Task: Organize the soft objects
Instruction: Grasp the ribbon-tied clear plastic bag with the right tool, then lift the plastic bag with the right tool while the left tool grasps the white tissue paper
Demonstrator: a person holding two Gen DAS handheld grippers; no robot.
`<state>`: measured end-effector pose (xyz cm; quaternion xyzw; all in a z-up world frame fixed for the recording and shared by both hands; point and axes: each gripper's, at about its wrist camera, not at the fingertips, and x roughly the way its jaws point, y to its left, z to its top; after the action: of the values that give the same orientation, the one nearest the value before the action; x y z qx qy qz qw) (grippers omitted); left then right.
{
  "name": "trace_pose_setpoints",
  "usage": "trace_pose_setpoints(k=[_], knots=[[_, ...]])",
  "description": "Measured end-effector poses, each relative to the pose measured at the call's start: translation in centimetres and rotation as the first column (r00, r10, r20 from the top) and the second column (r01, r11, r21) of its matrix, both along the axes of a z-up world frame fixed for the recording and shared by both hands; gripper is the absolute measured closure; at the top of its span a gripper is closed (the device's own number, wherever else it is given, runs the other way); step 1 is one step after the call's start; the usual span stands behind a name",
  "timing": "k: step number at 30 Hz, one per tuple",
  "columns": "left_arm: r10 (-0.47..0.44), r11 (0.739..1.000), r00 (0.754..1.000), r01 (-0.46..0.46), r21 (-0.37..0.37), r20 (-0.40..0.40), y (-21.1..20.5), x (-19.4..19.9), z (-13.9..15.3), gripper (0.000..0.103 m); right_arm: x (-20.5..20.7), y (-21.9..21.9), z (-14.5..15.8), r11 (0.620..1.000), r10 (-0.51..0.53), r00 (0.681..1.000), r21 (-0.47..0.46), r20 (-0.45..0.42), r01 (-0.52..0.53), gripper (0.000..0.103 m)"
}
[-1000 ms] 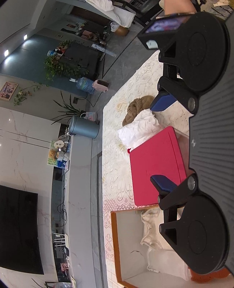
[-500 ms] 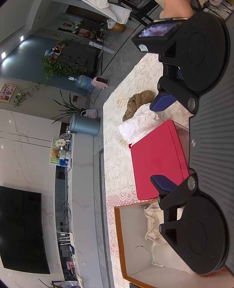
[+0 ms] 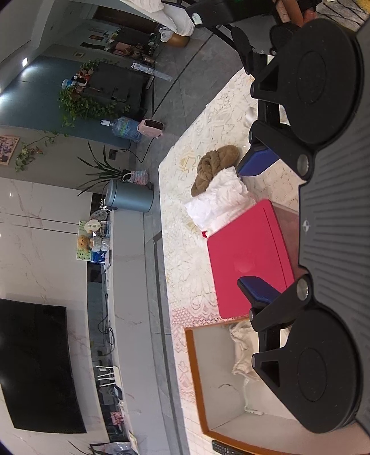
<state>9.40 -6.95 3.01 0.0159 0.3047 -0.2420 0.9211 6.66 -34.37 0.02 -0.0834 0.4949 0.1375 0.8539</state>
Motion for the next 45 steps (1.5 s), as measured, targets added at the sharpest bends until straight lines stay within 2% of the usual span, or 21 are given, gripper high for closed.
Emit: trace_pose_setpoints(k=[4, 9, 15, 19, 21, 25, 34, 37, 39, 41, 42, 44, 45], knots=[[-0.047, 0.998, 0.999, 0.048, 0.046, -0.021, -2.1, 0.5, 0.5, 0.009, -0.4, -2.2, 2.0, 0.977, -0.136, 0.987, 0.177, 0.091, 0.118, 0.046], [-0.139, 0.985, 0.989, 0.143, 0.093, -0.048, -5.0, 1.9, 0.9, 0.009, 0.4, -2.4, 3.1, 0.959, -0.180, 0.973, 0.246, 0.146, 0.140, 0.046], [-0.109, 0.963, 0.987, 0.134, 0.232, -0.117, -8.5, 4.7, -0.5, 0.009, 2.2, -5.1, 2.9, 0.905, -0.299, 0.945, 0.354, 0.131, 0.238, 0.046], [-0.078, 0.960, 0.979, 0.125, 0.250, -0.190, -10.1, 6.4, -2.0, 0.009, 2.3, -6.8, 2.0, 0.856, -0.399, 0.908, 0.407, 0.127, 0.319, 0.046], [-0.054, 0.965, 0.970, 0.112, 0.237, -0.237, -11.0, 7.2, -2.6, 0.009, 2.1, -6.8, 1.1, 0.852, -0.408, 0.904, 0.412, 0.131, 0.324, 0.046], [-0.059, 0.964, 0.961, 0.125, 0.234, -0.272, -13.3, 8.6, -3.4, 0.009, 2.4, -6.7, -1.0, 0.884, -0.379, 0.918, 0.341, 0.118, 0.321, 0.046], [0.032, 0.933, 0.945, 0.089, 0.347, -0.327, -17.8, 12.7, -6.3, 0.009, 1.8, -9.2, -2.3, 0.871, -0.422, 0.899, 0.326, 0.119, 0.366, 0.046], [0.089, 0.910, 0.944, 0.053, 0.412, -0.316, -18.8, 13.7, -7.8, 0.009, 1.8, -9.5, -2.6, 0.865, -0.430, 0.896, 0.332, 0.108, 0.375, 0.046], [0.108, 0.895, 0.955, 0.027, 0.445, -0.275, -19.1, 14.1, -8.1, 0.009, 1.8, -9.7, -2.8, 0.862, -0.434, 0.895, 0.338, 0.103, 0.378, 0.046], [0.136, 0.889, 0.962, -0.013, 0.457, -0.236, -19.2, 14.5, -8.5, 0.009, 1.7, -9.7, -2.8, 0.860, -0.436, 0.894, 0.339, 0.102, 0.381, 0.046], [0.142, 0.891, 0.960, -0.018, 0.453, -0.242, -19.2, 14.8, -8.8, 0.009, 1.7, -9.7, -2.7, 0.859, -0.436, 0.894, 0.342, 0.103, 0.380, 0.046], [0.148, 0.911, 0.953, -0.026, 0.411, -0.266, -19.0, 15.3, -9.2, 0.014, 1.6, -9.7, -2.7, 0.857, -0.434, 0.895, 0.354, 0.106, 0.374, 0.046], [0.153, 0.926, 0.954, -0.048, 0.376, -0.256, -18.6, 15.3, -9.2, 0.030, 1.6, -9.8, -2.6, 0.856, -0.435, 0.894, 0.358, 0.111, 0.372, 0.046]])
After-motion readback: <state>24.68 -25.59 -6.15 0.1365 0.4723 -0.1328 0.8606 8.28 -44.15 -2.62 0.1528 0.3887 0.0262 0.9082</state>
